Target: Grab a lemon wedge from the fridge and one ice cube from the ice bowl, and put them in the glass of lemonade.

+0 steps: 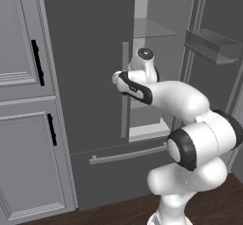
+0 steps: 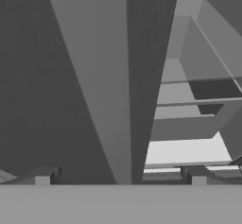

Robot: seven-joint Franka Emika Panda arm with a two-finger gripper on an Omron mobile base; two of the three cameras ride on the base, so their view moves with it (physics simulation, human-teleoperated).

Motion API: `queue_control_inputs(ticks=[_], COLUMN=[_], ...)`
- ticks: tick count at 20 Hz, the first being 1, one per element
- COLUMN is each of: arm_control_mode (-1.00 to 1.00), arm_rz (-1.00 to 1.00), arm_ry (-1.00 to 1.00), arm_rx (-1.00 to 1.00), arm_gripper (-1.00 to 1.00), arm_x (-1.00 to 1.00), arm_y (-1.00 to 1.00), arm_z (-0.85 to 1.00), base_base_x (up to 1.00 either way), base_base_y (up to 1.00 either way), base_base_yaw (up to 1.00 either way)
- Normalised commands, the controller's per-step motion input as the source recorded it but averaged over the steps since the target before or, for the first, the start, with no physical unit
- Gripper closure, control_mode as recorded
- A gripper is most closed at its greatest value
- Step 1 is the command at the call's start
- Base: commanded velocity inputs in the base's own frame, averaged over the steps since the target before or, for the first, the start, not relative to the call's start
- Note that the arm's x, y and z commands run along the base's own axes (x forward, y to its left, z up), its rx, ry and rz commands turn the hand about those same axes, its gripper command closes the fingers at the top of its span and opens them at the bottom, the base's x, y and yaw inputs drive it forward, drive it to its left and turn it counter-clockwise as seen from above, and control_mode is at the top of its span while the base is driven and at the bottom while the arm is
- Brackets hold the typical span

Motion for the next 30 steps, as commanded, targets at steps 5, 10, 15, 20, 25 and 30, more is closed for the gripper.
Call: queue_control_inputs(ticks=[5,10,15,20,25,30], arm_control_mode=[-1.00,-1.00,-1.00,-1.00,-1.00,-1.00], arm_rz=[0.02,0.00,0.00,0.00,0.00,0.00], arm_ry=[0.00,-0.01,-0.02,0.00,-0.02,-0.03], arm_rx=[0.00,0.00,0.00,0.00,0.00,0.00], arm_gripper=[-1.00,-1.00,-1.00,-1.00,-1.00,-1.00], arm_x=[0.43,0.19,0.08,0.28,0.07,-0.11], arm_y=[0.00,0.00,0.00,0.03,0.05,0.01], arm_z=[0.00,0.30,0.21,-0.28,-0.48,-0.33], base_base_x=[0.00,0.00,0.00,0.00,0.00,0.00], base_base_y=[0.00,0.00,0.00,0.00,0.00,0.00], base_base_yaw=[0.00,0.00,0.00,0.00,0.00,0.00])
